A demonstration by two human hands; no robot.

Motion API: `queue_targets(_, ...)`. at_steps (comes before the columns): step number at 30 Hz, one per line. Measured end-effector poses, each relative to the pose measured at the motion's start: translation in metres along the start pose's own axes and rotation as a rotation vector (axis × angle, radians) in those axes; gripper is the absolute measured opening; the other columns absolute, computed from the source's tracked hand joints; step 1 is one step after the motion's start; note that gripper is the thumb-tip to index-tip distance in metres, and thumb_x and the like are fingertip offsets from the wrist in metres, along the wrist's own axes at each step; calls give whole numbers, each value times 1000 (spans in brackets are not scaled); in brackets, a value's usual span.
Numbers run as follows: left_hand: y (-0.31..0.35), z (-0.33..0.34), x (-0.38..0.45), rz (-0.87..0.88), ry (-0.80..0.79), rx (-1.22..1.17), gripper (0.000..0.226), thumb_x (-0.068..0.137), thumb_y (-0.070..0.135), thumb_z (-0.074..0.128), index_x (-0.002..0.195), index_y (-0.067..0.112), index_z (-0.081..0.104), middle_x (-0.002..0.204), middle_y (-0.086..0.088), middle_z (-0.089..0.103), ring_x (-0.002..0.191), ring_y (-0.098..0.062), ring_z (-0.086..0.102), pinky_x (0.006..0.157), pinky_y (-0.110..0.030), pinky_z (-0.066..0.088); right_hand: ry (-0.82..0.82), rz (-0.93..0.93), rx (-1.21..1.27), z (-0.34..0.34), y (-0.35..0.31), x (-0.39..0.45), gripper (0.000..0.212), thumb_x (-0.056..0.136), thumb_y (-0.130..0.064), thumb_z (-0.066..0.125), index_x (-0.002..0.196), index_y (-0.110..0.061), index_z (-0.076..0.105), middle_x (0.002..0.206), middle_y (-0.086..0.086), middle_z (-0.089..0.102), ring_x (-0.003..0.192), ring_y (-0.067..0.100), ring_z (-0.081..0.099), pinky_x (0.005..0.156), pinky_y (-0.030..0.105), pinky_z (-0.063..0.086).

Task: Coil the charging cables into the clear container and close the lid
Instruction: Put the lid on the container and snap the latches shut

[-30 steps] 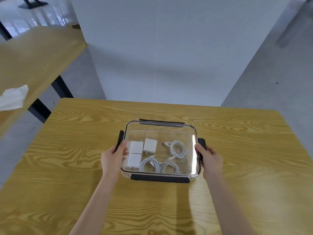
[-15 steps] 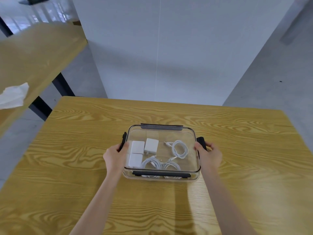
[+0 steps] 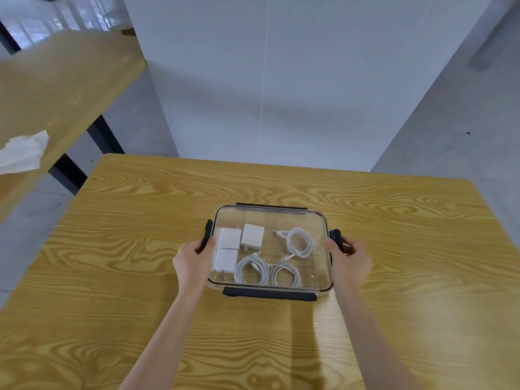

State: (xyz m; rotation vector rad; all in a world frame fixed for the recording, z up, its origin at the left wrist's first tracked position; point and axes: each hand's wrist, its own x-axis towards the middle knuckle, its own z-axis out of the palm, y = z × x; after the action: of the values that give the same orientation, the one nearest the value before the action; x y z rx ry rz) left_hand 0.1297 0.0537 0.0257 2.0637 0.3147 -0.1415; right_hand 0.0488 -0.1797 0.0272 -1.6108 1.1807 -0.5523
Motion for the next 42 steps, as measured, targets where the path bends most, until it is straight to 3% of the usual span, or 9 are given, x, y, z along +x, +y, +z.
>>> queue_targets(7, -4, -1, 8, -109, -12, -108, 27, 85, 26, 64, 61, 14, 61, 50, 1, 43, 48, -14, 35, 48, -24, 27, -43, 64, 79, 3, 0, 1, 25, 79, -16, 72, 101, -11, 62, 88, 1, 63, 78, 15, 57, 72, 26, 42)
queue_targets(11, -10, -6, 18, -376, -81, -399, 18, 74, 24, 77, 80, 11, 66, 77, -8, 63, 64, -18, 51, 62, -28, 45, -70, 151, 155, 4, 5, 5, 26, 76, -19, 75, 99, -12, 63, 80, -1, 64, 73, 17, 60, 70, 31, 48)
queue_targets(15, -14, -14, 24, -567, -188, -695, 84, 51, 26, 88, 125, 5, 55, 107, -13, 62, 79, -21, 57, 74, -37, 53, -55, 167, 170, 4, 8, 6, 26, 76, -18, 75, 99, -12, 64, 85, 2, 65, 76, 19, 61, 65, 26, 47)
queue_targets(19, -11, -11, 22, -545, -131, -651, 67, 73, 12, 77, 131, 1, 45, 107, -15, 62, 89, -24, 60, 90, -41, 51, -63, 204, 186, 4, 9, 10, 27, 75, -17, 77, 99, -12, 65, 86, 3, 66, 80, 22, 62, 71, 32, 50)
queue_targets(25, -11, -7, 17, -417, -98, -542, 51, 79, 15, 71, 125, 4, 52, 98, -7, 65, 91, -23, 62, 82, -35, 52, -142, 320, 272, -1, 9, 12, 31, 75, -16, 77, 100, -13, 60, 84, 0, 63, 80, 22, 61, 81, 37, 52)
queue_targets(31, -15, 4, 0, 200, 140, 150, 35, 89, 21, 59, 120, 4, 60, 116, -11, 60, 105, -23, 55, 88, -26, 37, 32, -220, -263, 3, 14, 0, 40, 82, -29, 69, 116, -11, 57, 112, 4, 56, 102, 23, 53, 86, 40, 45)
queue_targets(35, -19, 11, 1, 214, 125, 223, 35, 94, 21, 50, 123, 3, 59, 113, -12, 66, 105, -26, 59, 89, -29, 41, -28, -376, -596, 7, 24, -7, 36, 97, -32, 45, 116, -6, 62, 110, 11, 66, 107, 30, 53, 90, 39, 38)
queue_targets(38, -21, 11, 7, 185, 119, 215, 35, 93, 27, 49, 120, 9, 62, 106, -10, 70, 99, -26, 63, 92, -42, 47, -53, -291, -527, 8, 20, -8, 40, 99, -33, 39, 123, -6, 58, 113, 11, 64, 106, 29, 54, 83, 33, 39)
queue_targets(42, -18, 14, 6, 186, 149, 238, 29, 93, 25, 49, 106, 6, 68, 79, -12, 72, 73, -28, 63, 76, -39, 46, -66, -274, -487, 12, 19, -7, 38, 99, -30, 38, 116, -5, 61, 101, 11, 67, 95, 28, 59, 79, 35, 43)
